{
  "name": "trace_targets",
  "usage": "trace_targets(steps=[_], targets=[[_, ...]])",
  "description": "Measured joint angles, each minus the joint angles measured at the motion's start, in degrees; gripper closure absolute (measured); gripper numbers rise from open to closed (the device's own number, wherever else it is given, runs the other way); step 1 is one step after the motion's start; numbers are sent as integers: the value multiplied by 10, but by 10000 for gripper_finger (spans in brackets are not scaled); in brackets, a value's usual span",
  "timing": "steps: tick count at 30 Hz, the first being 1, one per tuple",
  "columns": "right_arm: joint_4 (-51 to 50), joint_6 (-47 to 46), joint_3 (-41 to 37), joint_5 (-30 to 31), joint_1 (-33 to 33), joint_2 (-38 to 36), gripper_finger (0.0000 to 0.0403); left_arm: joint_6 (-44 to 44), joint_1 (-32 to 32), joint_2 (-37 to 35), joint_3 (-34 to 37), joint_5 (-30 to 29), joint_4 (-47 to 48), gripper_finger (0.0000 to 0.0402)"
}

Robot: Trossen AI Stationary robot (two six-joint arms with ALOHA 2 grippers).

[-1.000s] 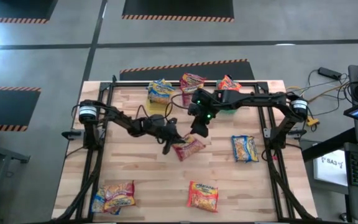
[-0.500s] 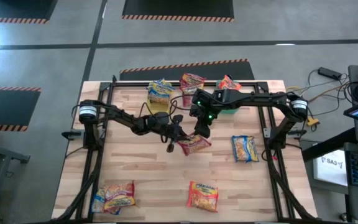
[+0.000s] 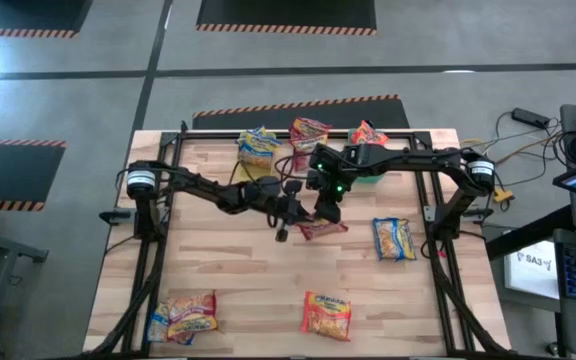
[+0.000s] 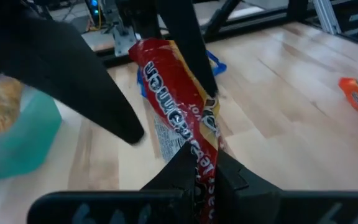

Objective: Sort Maruchan noodles
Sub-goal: Put the right red noodle pack into the white bin

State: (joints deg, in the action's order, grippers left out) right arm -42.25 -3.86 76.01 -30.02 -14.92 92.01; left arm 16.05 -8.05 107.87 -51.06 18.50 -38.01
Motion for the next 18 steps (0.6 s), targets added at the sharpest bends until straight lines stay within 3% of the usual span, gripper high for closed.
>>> trace_targets(steps=[5, 10, 18], targets=[[-18, 0, 0, 0, 0, 0, 225, 2, 0, 0, -8, -2, 0, 400], [-30, 11, 0, 0, 0, 0, 225, 15, 0, 0, -8, -57, -9, 400], [-41, 19, -2, 24, 0, 0, 225, 15, 1, 0, -8, -54, -31, 400]])
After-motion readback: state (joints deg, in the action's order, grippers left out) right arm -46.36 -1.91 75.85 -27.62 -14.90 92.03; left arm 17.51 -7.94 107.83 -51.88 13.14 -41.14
